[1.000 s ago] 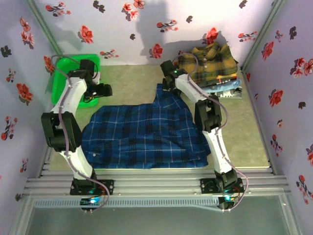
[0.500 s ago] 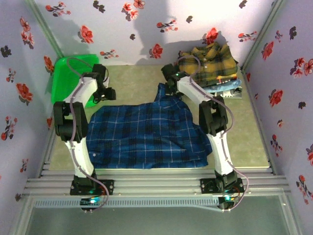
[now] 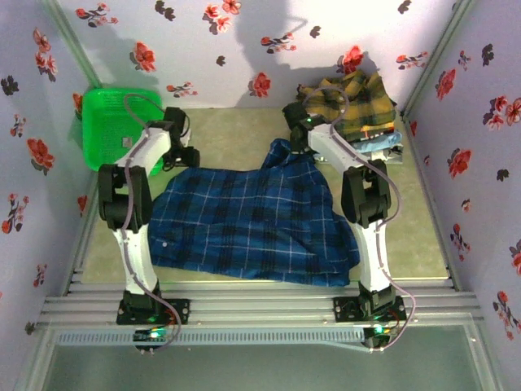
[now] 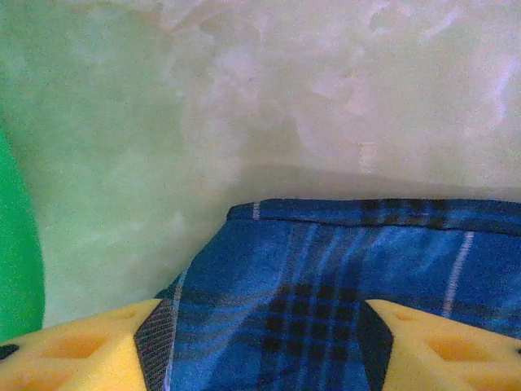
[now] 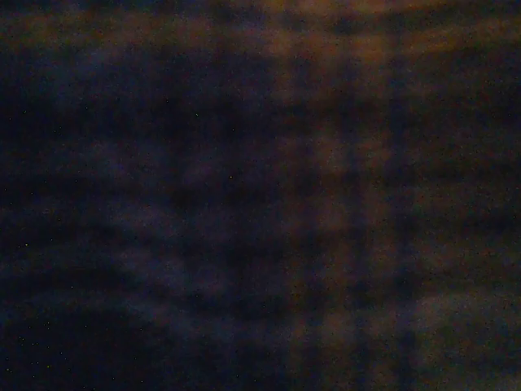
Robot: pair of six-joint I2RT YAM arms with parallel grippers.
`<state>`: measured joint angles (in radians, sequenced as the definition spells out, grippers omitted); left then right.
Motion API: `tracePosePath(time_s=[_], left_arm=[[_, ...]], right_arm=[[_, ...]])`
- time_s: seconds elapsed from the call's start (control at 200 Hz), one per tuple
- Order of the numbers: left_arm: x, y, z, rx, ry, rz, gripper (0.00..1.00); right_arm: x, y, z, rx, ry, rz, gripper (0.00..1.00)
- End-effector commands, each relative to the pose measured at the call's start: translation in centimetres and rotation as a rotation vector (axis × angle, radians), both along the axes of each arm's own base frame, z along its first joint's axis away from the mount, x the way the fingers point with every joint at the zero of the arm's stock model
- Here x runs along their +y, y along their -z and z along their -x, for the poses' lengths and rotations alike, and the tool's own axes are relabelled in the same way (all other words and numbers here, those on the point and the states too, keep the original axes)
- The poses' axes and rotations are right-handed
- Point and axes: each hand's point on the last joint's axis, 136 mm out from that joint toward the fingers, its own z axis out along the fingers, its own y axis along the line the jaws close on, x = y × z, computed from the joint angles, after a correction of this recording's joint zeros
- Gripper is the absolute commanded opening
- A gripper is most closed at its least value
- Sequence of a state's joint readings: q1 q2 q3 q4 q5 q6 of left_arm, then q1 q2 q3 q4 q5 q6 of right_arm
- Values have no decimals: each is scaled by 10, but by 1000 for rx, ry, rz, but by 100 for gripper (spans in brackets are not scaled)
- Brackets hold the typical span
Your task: Fold and stack the long sleeve shirts
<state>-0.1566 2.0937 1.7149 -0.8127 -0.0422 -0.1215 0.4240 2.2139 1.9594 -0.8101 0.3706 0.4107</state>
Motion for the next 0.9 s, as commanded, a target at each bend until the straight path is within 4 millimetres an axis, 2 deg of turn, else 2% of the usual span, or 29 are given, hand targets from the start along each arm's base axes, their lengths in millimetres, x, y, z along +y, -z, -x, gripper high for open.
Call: tracePosePath(time_s=[0.0,0.145,0.395,0.515,0.67,0.755,0.895], left_arm=[[13,27,-10,23,-5,-57,67],[5,17,-19,-2,4,-46,70],[1,-38,-26,-115,-17,10,77],[-13,-48,-30,-121,16,73,76],[-25,-35,-35,-70,51,89,68],[-23,-22,-39,-37,46,73,64],[-18,2,-30,55,49,37,60]], right_arm=[[-7,-17,2,-20,-13,27,0],[2,-11,3,-8,-28,9,0],[9,-10,5,-3,-47,2,0],[9,-10,6,-2,-50,0,0],[11,-9,6,2,-57,-1,0],[11,-9,7,9,-59,2,0],[11,-9,8,13,-60,3,0]])
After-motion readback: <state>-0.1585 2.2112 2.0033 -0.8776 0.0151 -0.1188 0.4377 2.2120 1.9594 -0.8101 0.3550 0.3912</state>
